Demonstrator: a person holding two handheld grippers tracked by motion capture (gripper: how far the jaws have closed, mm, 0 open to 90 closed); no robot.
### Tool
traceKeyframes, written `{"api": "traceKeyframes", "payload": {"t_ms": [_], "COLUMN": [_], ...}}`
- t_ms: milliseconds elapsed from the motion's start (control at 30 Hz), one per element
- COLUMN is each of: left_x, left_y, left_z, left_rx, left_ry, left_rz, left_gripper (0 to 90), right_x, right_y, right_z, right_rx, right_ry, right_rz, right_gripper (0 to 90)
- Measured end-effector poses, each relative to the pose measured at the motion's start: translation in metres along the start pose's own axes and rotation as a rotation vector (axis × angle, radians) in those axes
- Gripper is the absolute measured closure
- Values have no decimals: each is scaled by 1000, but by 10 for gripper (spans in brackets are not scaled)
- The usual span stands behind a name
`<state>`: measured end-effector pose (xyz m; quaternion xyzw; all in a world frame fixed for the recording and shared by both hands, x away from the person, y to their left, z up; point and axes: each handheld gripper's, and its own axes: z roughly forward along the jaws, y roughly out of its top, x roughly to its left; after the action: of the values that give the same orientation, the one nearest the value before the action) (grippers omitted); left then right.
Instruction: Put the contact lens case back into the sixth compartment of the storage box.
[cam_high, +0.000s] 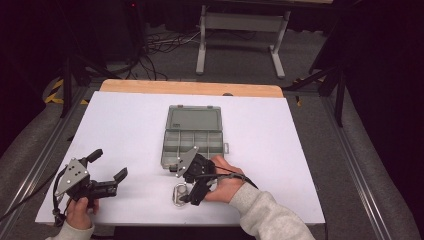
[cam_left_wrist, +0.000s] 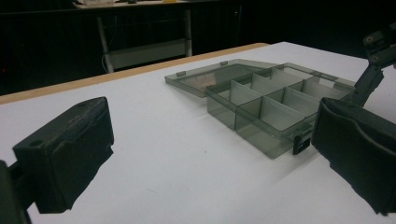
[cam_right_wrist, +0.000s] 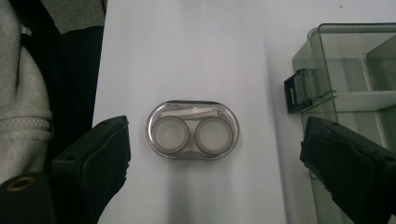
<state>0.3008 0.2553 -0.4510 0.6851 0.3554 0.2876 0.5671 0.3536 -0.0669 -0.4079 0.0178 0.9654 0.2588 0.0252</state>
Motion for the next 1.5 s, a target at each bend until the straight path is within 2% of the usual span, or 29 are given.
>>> {"api": "traceKeyframes", "payload": {"t_ms": [400,933,1267,1400,1500], "left_x": [0,0,0,0,0], "left_y": [0,0,0,0,0], "left_z": [0,0,0,0,0], "left_rx": [2,1,2,0,-1], "left_ry": [2,1,0,0,1], "left_rz": [-1,-3,-1,-2,-3], "left_gripper": [0,0,0,0,0], "right_x": [5,8,9,9,9], "right_y": [-1,-1,-1,-1,-1], "right_z": [19,36,45,45,45], "right_rx": [16,48,78,84,83], "right_ry": [27,48,41,35,31], "right_rz": [7,12,18,14,10], "right_gripper": [86,116,197,259,264]}}
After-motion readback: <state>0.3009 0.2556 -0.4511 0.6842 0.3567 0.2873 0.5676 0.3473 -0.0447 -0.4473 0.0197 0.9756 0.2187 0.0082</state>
